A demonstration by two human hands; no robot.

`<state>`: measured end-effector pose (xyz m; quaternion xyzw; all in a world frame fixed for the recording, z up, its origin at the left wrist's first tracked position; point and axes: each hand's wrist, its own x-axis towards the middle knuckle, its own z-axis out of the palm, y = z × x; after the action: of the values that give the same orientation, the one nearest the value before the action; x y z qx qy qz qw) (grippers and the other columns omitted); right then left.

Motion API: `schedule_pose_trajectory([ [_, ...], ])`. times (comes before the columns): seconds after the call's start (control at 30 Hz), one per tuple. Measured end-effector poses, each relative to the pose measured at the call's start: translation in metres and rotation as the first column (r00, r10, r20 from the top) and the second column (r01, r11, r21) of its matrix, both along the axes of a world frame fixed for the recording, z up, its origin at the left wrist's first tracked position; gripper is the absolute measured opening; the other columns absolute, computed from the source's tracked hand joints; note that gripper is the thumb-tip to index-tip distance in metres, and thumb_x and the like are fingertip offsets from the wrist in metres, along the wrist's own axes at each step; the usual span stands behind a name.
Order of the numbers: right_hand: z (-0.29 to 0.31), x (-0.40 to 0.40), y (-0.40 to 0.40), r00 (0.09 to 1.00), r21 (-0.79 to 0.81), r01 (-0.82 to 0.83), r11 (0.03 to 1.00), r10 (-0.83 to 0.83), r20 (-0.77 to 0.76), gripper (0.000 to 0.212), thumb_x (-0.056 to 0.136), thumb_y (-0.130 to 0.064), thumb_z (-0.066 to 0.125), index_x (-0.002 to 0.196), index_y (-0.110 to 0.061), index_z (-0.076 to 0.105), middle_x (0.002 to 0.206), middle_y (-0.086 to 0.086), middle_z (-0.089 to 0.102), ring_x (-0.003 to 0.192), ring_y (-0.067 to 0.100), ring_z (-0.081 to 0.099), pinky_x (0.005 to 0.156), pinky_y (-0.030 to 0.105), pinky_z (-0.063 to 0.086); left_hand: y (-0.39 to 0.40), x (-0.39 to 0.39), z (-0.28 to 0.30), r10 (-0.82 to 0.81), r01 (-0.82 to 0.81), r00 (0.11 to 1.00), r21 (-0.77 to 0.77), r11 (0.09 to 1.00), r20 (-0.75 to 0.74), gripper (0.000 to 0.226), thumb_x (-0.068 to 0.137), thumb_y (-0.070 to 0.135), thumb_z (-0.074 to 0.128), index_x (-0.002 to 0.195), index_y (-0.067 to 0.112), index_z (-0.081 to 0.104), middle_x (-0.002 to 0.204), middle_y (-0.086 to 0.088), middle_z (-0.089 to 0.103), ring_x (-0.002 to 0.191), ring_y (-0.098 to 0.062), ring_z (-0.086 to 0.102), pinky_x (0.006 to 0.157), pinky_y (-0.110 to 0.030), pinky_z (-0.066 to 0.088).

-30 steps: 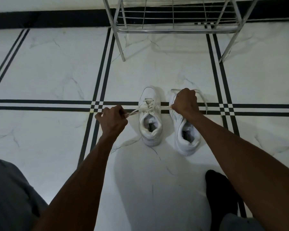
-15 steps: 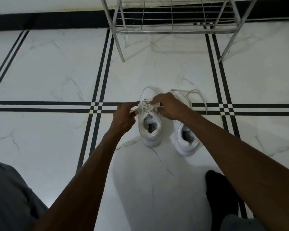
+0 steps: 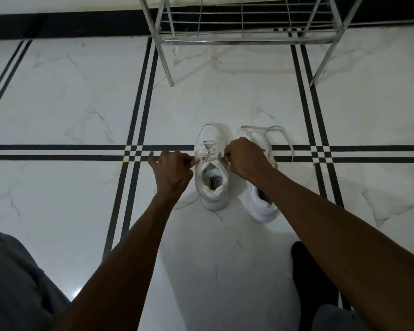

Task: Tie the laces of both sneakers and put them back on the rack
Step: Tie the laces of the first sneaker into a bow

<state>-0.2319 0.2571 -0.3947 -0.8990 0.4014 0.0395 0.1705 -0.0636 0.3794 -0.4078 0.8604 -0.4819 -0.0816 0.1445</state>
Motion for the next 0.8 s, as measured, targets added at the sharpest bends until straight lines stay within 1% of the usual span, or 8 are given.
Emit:
schedule_pose_trajectory([
  [0.1,-0.004,0.003,0.003,0.999,-0.023,0.015,1.000,-0.016,-0.033,0.023,0.079,-0.006,0.061,0.059,-0.016,0.057,0.068,0.013,0.069,0.070,0.032,0.069,0.057,0.027,0.038,0.000,-0.002,0.000,0.012,-0.012,1.000,0.005,1.000,-0.005,0.019,0.093,0.025,0.067,0.104,0.030,0.082,0.092,0.000,0.080,0.103,-0.025,0.069,0.114,-0.055,0.034],
  [0.23,0.001,0.006,0.006,0.996,-0.013,0.088,0.996,-0.088,0.008,0.016,0.089,-0.012,0.060,0.075,-0.007,0.063,0.086,0.020,0.070,0.082,0.036,0.070,0.060,0.029,0.040,-0.002,-0.005,0.001,0.081,-0.084,0.967,-0.002,0.996,-0.241,0.018,0.092,0.030,0.071,0.105,0.025,0.082,0.097,-0.001,0.082,0.090,-0.026,0.074,0.081,-0.040,0.058],
  [0.37,0.004,0.014,0.003,0.979,0.189,0.199,0.962,-0.205,0.015,0.030,0.090,-0.015,0.060,0.065,-0.008,0.046,0.077,0.021,0.066,0.080,0.037,0.067,0.063,0.030,0.040,-0.005,0.003,-0.003,0.148,-0.174,0.807,0.008,0.985,-0.571,0.020,0.092,0.027,0.072,0.101,0.010,0.079,0.099,-0.007,0.080,0.095,-0.025,0.075,0.088,-0.044,0.061],
  [0.47,0.010,0.013,0.001,0.954,0.474,0.258,0.842,-0.300,0.013,0.026,0.085,-0.017,0.062,0.064,-0.006,0.050,0.070,0.017,0.061,0.075,0.032,0.067,0.069,0.042,0.057,-0.004,0.006,-0.004,0.179,-0.234,0.607,0.041,0.971,-0.774,0.024,0.099,0.028,0.062,0.104,0.006,0.071,0.102,-0.011,0.077,0.100,-0.030,0.075,0.087,-0.047,0.063],
  [0.53,0.013,0.011,0.005,0.892,0.688,0.278,0.670,-0.445,0.073,0.010,0.080,-0.010,0.064,0.077,-0.005,0.056,0.078,0.017,0.060,0.077,0.030,0.066,0.081,0.052,0.060,-0.003,0.008,-0.002,0.174,-0.232,0.554,0.049,0.971,-0.814,0.035,0.104,0.037,0.053,0.110,0.007,0.070,0.108,-0.012,0.076,0.103,-0.032,0.073,0.083,-0.041,0.061],
  [0.63,0.014,0.014,0.013,0.783,0.881,0.221,0.418,-0.614,0.096,0.017,0.087,-0.001,0.065,0.102,-0.007,0.060,0.098,0.015,0.062,0.086,0.025,0.063,0.086,0.048,0.061,-0.001,0.016,0.004,0.171,-0.247,0.505,0.048,0.968,-0.846,0.051,0.108,0.043,0.042,0.121,0.003,0.070,0.114,-0.014,0.074,0.103,-0.030,0.071,0.079,-0.034,0.057],
  [0.7,0.015,0.022,0.020,0.779,0.903,0.180,0.390,-0.617,0.111,0.025,0.088,-0.001,0.065,0.112,-0.006,0.061,0.112,0.017,0.065,0.093,0.025,0.064,0.088,0.047,0.061,0.002,0.026,0.008,0.182,-0.279,0.482,0.046,0.959,-0.857,0.055,0.109,0.046,0.038,0.125,0.003,0.069,0.116,-0.014,0.072,0.102,-0.027,0.070,0.075,-0.030,0.055],
  [0.8,0.013,0.038,0.029,0.804,0.888,0.150,0.434,-0.576,0.145,0.017,0.086,-0.004,0.065,0.101,-0.013,0.063,0.120,0.023,0.066,0.105,0.035,0.068,0.091,0.056,0.058,0.008,0.039,0.007,0.173,-0.301,0.520,0.011,0.954,-0.837,0.058,0.108,0.049,0.035,0.125,0.005,0.069,0.116,-0.012,0.072,0.102,-0.024,0.068,0.079,-0.033,0.056],
])
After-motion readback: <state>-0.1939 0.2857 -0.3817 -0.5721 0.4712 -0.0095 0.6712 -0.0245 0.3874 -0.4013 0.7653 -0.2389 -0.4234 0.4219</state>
